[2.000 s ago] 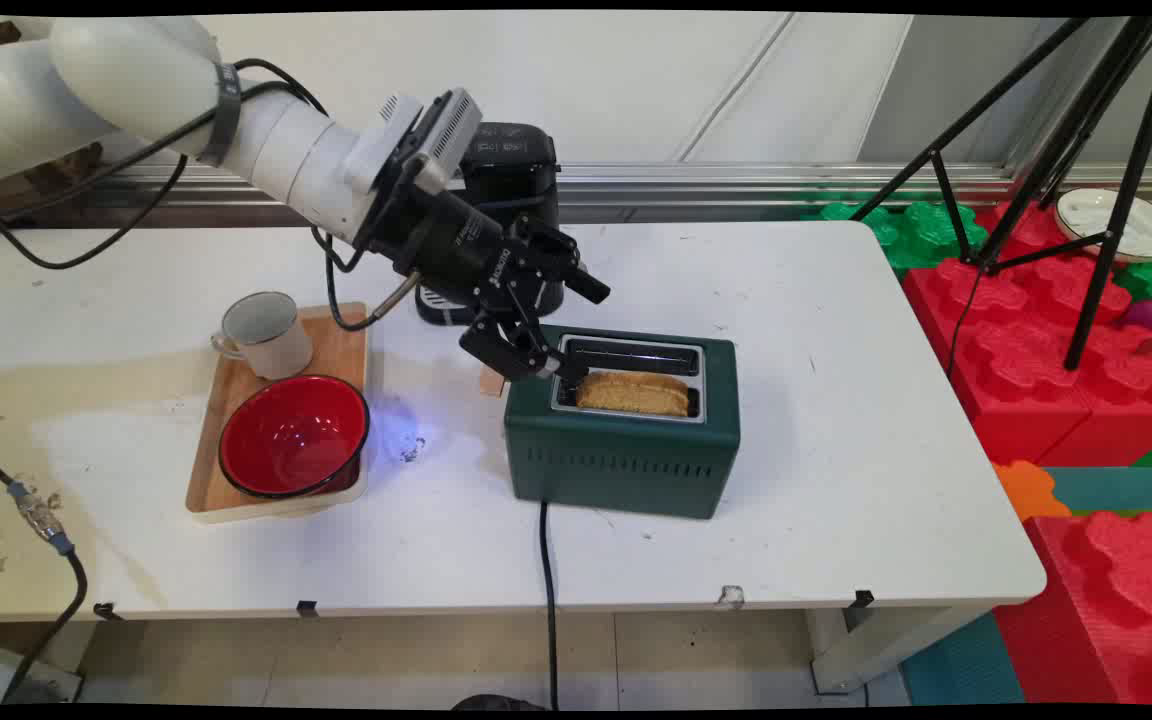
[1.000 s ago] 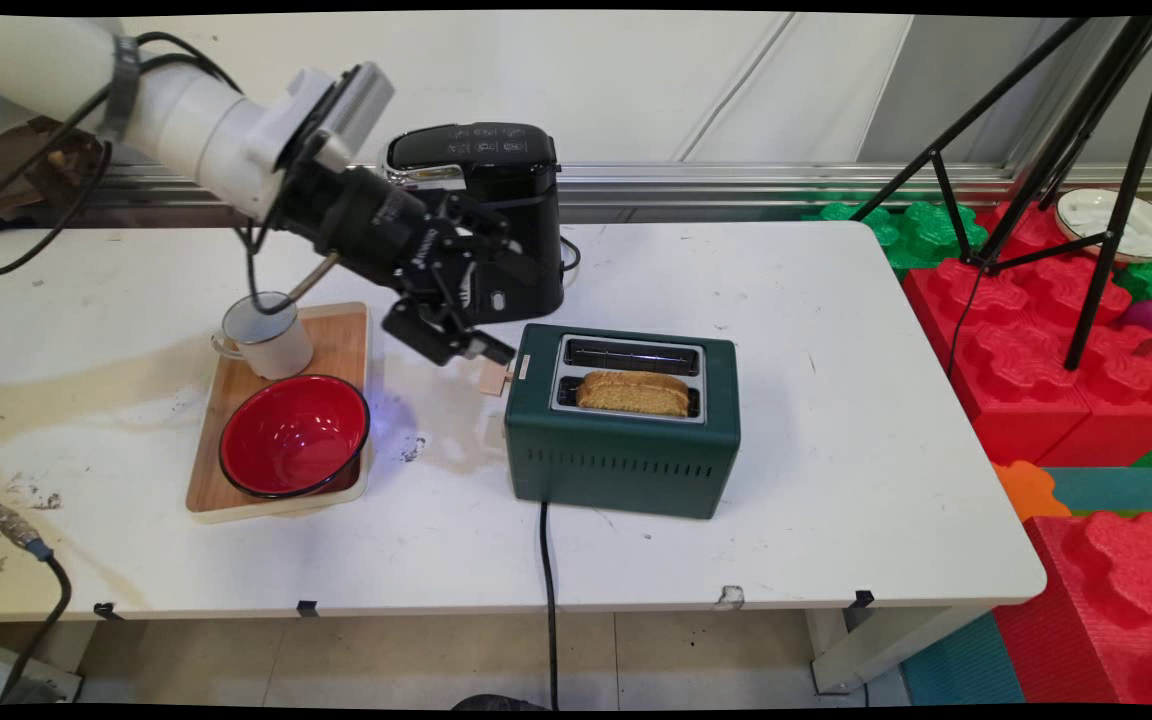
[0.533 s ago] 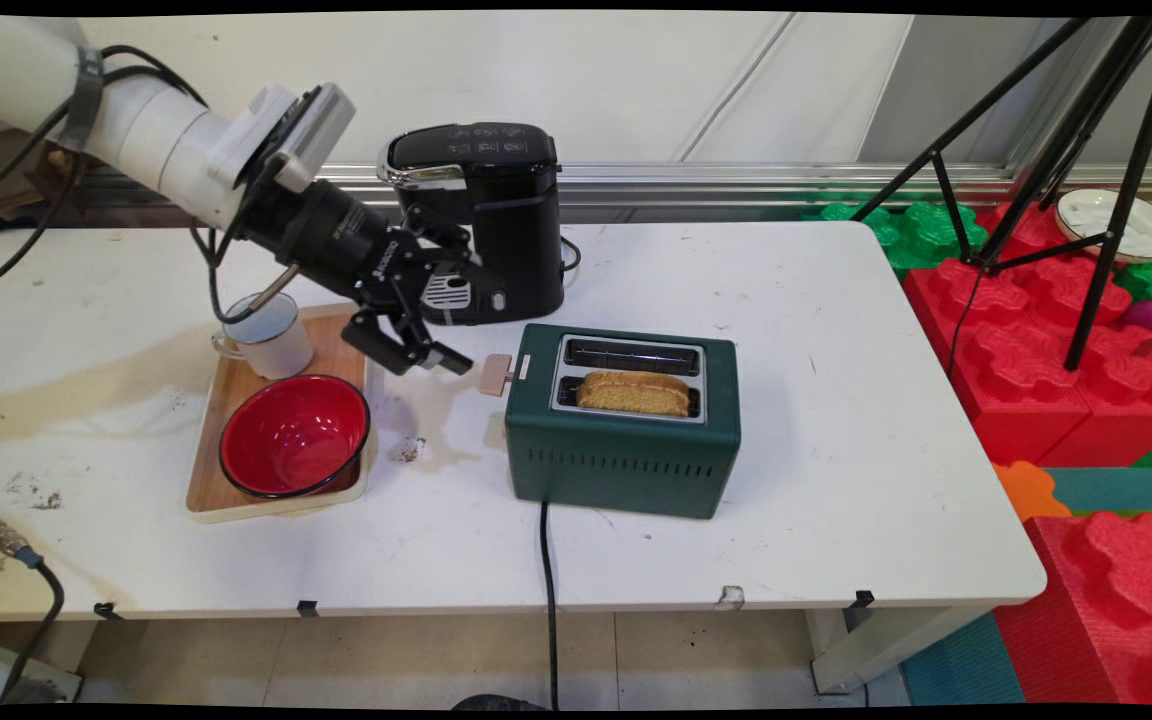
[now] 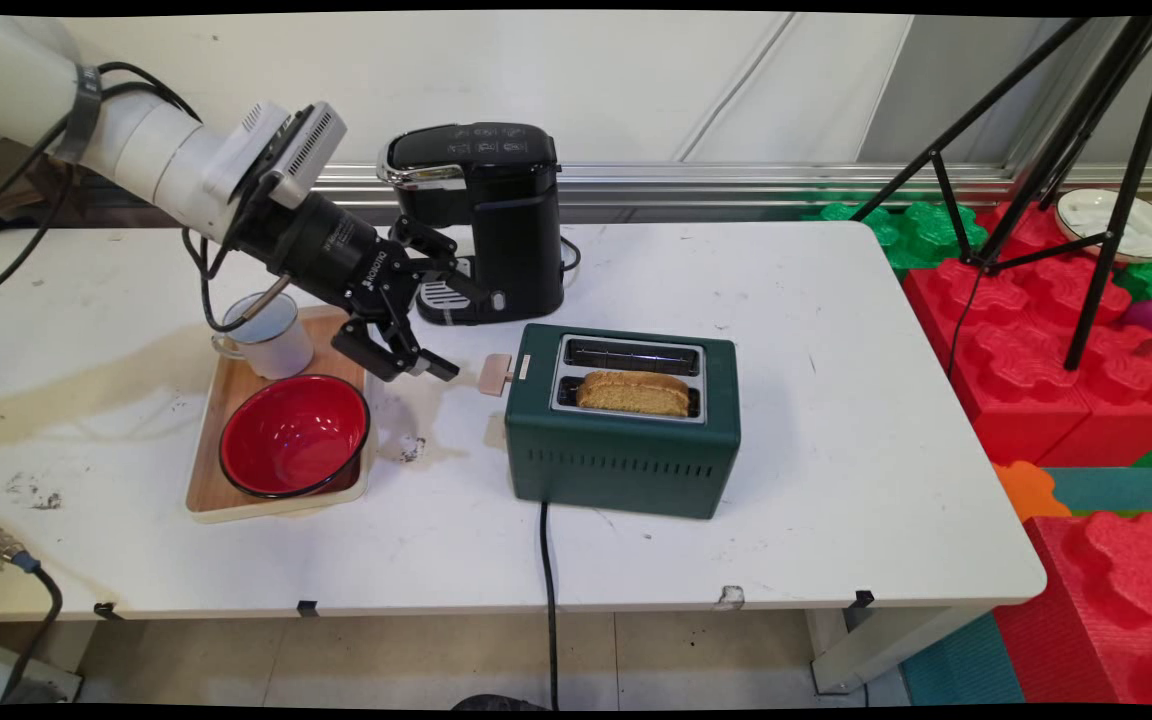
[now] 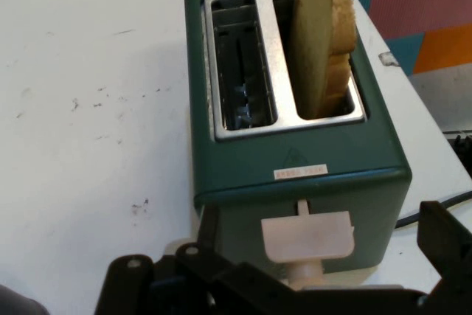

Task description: Press the toaster switch

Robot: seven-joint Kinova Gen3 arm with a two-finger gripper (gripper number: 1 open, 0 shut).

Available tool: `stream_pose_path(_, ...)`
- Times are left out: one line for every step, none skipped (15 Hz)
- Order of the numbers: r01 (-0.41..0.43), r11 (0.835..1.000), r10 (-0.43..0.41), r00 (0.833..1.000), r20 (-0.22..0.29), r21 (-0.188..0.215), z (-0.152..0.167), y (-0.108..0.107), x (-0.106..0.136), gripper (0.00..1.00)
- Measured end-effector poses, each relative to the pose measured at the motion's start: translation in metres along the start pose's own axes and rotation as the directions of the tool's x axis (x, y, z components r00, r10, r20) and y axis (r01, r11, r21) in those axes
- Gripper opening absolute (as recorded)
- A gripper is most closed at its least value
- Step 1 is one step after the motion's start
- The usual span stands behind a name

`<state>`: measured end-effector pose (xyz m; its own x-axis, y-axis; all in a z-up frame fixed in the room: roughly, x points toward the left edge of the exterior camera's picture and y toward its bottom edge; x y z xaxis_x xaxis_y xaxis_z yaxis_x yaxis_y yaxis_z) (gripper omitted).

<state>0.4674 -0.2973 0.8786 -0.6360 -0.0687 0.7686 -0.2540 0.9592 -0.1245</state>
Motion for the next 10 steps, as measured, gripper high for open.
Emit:
stream_pose_path(0.001, 1.0, -0.001, 1.0, 0.0, 0.001, 0.0006, -0.0005, -0.0009, 1.0)
stream_pose_path(0.001, 1.0, -0.001, 1.0, 0.0, 0.003, 0.0011, -0.0009, -0.0014, 1.0)
stream_pose_path(0.002, 1.0, -0.002, 1.0, 0.0, 0.004, 0.0015, -0.0013, -0.0018, 1.0)
stream_pose_path(0.002, 1.0, -0.002, 1.0, -0.001, 0.005, 0.0016, -0.0014, -0.0021, 1.0)
stream_pose_path(0.002, 1.0, -0.002, 1.0, -0.002, 0.006, 0.002, -0.0017, -0.0025, 0.0)
stream_pose_path(0.002, 1.0, -0.002, 1.0, -0.003, 0.006, 0.0025, -0.002, -0.0028, 0.0)
stream_pose_path(0.002, 1.0, -0.002, 1.0, -0.004, 0.005, 0.0031, -0.0024, -0.0031, 0.0)
stream_pose_path(0.001, 1.0, -0.001, 1.0, -0.005, 0.005, 0.0036, -0.0024, -0.0034, 0.0)
stream_pose_path(0.001, 1.0, -0.001, 1.0, -0.005, 0.004, 0.004, -0.0022, -0.0039, 0.0)
stream_pose_path(0.001, 1.0, -0.001, 1.0, -0.005, 0.003, 0.0048, -0.0021, -0.0043, 0.0)
